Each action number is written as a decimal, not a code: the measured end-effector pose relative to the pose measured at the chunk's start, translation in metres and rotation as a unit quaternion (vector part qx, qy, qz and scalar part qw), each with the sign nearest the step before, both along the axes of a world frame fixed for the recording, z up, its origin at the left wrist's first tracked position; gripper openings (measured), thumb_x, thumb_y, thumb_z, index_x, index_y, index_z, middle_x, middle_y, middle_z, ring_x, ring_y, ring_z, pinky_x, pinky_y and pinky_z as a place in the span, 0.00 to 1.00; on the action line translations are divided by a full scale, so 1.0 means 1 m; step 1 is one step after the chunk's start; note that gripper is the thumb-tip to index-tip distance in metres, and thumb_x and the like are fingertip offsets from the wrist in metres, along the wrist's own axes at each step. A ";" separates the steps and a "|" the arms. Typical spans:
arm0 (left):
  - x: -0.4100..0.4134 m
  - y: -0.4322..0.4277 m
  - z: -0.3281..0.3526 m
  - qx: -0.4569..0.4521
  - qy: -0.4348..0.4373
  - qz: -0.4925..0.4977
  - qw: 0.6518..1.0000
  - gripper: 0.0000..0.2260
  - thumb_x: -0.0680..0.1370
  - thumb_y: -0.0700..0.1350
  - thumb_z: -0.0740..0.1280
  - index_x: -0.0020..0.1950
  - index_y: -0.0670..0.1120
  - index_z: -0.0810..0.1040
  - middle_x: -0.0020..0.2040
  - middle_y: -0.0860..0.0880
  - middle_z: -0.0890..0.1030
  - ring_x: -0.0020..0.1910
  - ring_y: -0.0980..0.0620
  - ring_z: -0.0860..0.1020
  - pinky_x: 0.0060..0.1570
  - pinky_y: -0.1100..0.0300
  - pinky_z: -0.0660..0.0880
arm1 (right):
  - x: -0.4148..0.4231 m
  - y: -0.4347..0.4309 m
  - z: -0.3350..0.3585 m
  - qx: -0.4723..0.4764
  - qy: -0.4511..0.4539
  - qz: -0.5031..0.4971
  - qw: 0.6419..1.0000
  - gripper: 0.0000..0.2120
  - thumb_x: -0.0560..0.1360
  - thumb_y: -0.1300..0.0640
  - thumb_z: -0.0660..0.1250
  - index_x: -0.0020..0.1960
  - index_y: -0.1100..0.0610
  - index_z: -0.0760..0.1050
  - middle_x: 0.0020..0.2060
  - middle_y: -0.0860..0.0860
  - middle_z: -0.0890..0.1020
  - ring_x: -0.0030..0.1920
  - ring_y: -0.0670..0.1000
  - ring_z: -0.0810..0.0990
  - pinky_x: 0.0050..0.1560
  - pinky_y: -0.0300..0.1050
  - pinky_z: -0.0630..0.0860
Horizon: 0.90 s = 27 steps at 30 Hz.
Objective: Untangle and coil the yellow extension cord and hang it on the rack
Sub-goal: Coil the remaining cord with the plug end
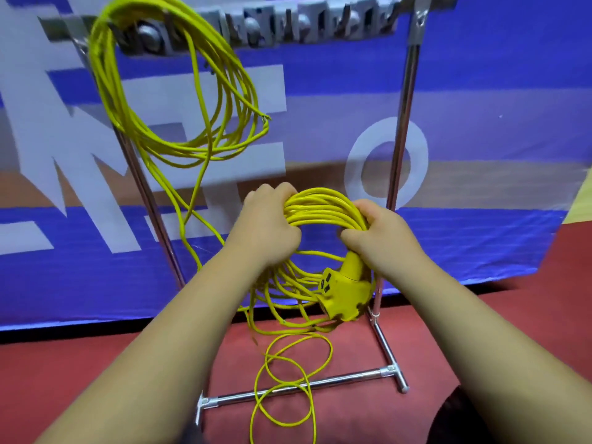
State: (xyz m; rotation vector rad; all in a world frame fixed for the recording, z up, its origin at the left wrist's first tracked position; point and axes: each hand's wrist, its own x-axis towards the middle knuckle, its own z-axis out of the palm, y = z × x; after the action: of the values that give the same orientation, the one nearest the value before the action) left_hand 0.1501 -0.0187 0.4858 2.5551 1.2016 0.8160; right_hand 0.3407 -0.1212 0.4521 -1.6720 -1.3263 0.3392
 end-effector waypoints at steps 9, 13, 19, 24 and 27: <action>0.039 0.007 0.102 -0.024 -0.089 -0.052 0.994 0.17 0.70 0.51 0.78 0.51 0.50 0.74 0.40 0.52 0.79 0.42 0.49 0.78 0.36 0.59 0.70 | 0.046 0.008 0.127 0.041 -0.064 -0.028 0.997 0.08 0.71 0.57 0.75 0.49 0.48 0.81 0.36 0.48 0.83 0.38 0.46 0.81 0.37 0.38 0.76; 0.054 0.001 0.154 -0.004 -0.150 -0.110 0.983 0.31 0.71 0.65 0.76 0.69 0.61 0.69 0.45 0.58 0.78 0.44 0.57 0.78 0.41 0.66 0.70 | 0.066 0.014 0.176 0.072 -0.055 -0.045 0.995 0.09 0.70 0.55 0.76 0.50 0.50 0.82 0.41 0.50 0.85 0.43 0.53 0.83 0.44 0.52 0.80; 0.091 0.024 0.214 0.029 -0.170 -0.139 0.975 0.20 0.73 0.65 0.74 0.58 0.56 0.78 0.48 0.55 0.84 0.47 0.55 0.83 0.53 0.51 0.80 | 0.097 0.027 0.236 0.117 -0.077 -0.051 0.989 0.13 0.70 0.56 0.76 0.53 0.48 0.81 0.43 0.47 0.84 0.43 0.51 0.81 0.40 0.47 0.75; 0.112 0.036 0.235 0.123 -0.130 -0.107 0.978 0.20 0.76 0.69 0.67 0.61 0.58 0.73 0.49 0.54 0.83 0.50 0.49 0.81 0.50 0.49 0.79 | 0.114 0.037 0.263 0.138 -0.012 0.023 0.990 0.27 0.71 0.61 0.76 0.65 0.40 0.76 0.53 0.52 0.85 0.51 0.58 0.86 0.53 0.58 0.83; 0.123 0.045 0.243 0.202 -0.051 -0.049 0.977 0.22 0.79 0.70 0.61 0.64 0.57 0.69 0.50 0.49 0.82 0.50 0.43 0.80 0.46 0.46 0.78 | 0.126 0.047 0.267 0.148 0.037 0.088 0.984 0.26 0.74 0.59 0.80 0.68 0.43 0.77 0.54 0.54 0.87 0.54 0.55 0.87 0.57 0.55 0.85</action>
State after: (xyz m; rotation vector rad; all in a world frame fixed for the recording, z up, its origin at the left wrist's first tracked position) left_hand 0.2734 0.0267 0.7290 2.8113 0.9498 1.2613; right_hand 0.4669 -0.0746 0.7191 -1.2887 -1.3977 0.2889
